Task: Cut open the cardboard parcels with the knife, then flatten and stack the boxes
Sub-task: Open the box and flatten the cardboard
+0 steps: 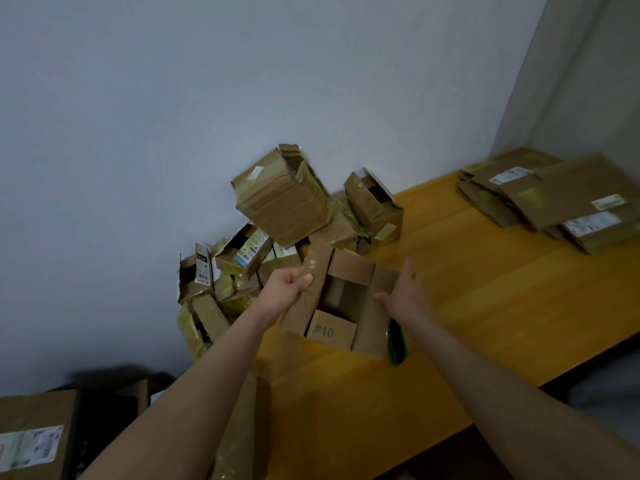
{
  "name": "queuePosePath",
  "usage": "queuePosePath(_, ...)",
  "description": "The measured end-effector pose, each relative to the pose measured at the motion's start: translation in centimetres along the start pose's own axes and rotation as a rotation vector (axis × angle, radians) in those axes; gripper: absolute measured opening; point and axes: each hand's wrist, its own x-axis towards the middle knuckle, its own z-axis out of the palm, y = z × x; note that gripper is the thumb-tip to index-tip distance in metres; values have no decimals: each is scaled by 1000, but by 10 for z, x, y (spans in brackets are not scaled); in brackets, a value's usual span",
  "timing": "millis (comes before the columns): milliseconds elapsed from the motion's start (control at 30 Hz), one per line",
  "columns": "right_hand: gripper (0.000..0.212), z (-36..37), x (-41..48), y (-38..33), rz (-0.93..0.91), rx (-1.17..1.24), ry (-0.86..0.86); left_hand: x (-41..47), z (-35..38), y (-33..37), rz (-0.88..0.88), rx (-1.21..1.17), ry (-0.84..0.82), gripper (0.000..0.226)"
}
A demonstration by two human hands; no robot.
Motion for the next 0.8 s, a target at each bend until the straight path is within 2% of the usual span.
queuePosePath(100, 98, -5, -5, -8, -243, -413, 76, 2, 9, 13, 65, 82, 6, 35)
queuePosePath(167, 105, -3, -10, -13, -279, -498, 45, 5, 13, 23, 115, 129, 1, 39)
queuePosePath(233, 107, -4, -14, -15, -246, -513, 87, 6, 15, 29, 173, 180, -35, 43)
queuePosePath(333, 83, -9, -18, -14, -288, -490, 142, 7, 13, 36, 248, 267, -57, 44)
queuePosePath(433, 64, -16, -22, -20, -354, -462, -3, 12, 7, 42, 323, 493, 16, 40)
queuePosePath(533, 22, -21, -21, -23, -354, -231, -16, 12, -2, 46, 397, 863, 140, 25)
queuePosePath(567, 18, -22, -20, -23, -335, -148, -4, 10, -5, 46, 434, 915, 222, 25)
queuePosePath(633, 22, -23, -20, -24, -332, -63, 10, 6, -8, 39, 526, 863, 420, 35)
queuePosePath(667, 22, -24, -20, -25, -334, -33, 18, 4, -8, 35, 500, 758, 518, 48)
queuePosePath(733, 22, -25, -22, -26, -321, 22, 37, 2, -9, 22, 251, 422, 635, 82)
queuePosePath(800, 20, -26, -22, -26, -314, 89, 52, 1, -10, 8, 15, 177, 546, 105)
